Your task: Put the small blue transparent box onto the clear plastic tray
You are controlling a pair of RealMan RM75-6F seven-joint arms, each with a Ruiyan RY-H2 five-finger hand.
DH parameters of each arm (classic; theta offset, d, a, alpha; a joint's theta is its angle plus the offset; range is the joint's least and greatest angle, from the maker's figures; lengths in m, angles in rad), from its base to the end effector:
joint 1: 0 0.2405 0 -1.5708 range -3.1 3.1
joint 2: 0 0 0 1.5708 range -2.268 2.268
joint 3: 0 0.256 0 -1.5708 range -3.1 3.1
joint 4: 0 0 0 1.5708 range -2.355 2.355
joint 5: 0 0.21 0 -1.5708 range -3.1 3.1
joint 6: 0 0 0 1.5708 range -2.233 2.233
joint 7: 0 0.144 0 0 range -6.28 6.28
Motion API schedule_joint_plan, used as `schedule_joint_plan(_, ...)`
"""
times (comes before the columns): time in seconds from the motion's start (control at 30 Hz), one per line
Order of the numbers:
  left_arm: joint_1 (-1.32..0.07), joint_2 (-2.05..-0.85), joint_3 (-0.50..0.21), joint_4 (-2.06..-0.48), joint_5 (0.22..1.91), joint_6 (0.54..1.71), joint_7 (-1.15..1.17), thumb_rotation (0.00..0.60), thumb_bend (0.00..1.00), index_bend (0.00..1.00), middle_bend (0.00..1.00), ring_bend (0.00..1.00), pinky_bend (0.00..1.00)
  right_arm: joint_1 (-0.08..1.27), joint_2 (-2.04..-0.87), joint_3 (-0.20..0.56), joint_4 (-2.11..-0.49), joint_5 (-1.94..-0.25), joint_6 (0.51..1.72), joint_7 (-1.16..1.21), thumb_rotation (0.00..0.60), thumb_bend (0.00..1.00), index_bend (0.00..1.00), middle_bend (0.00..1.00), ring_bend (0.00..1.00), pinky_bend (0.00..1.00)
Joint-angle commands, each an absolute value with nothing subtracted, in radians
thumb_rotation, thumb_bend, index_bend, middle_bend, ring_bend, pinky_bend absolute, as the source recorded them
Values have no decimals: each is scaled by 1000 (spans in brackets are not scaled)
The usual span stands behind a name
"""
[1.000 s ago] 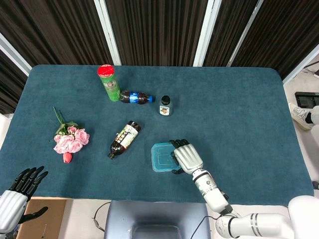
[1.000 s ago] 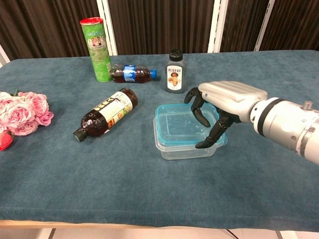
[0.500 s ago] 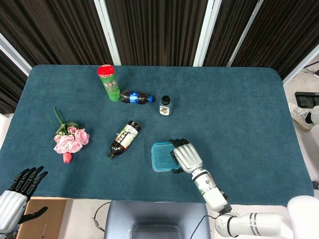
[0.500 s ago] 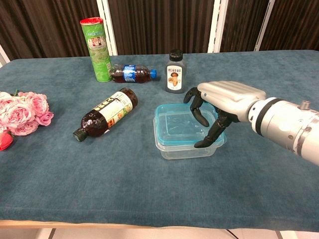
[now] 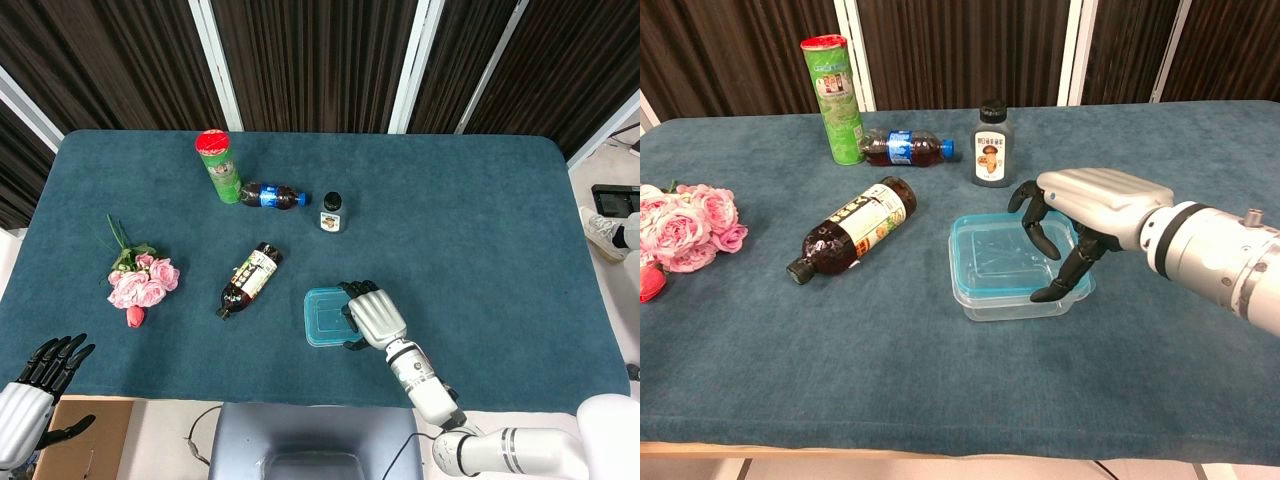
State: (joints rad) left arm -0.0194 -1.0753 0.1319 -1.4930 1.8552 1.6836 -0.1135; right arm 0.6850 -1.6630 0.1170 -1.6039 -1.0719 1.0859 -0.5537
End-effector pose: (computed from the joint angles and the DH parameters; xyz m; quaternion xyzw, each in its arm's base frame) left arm -0.3022 0.1162 0.1632 -0.6869 -0.3346 -0.4223 0.4877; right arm -0.1276 -0.2898 -0.0507 0.7525 -0.3804 0.3595 0.3999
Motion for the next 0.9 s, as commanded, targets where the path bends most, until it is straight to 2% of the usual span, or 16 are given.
schedule_joint_plan(0.03, -19, -1075, 132, -1493, 1855, 1683, -113, 600, 427, 0, 16, 17, 100, 683, -1660, 114, -1605, -1084, 1086, -546, 600, 302, 909, 642, 445, 357)
schedule_joint_plan(0.9, -20, -1076, 131, -1494, 1851, 1678, -110, 600, 427, 0, 16, 17, 100, 684, -1675, 118, -1571, -1119, 1069, -540, 600, 302, 913, 645, 449, 362)
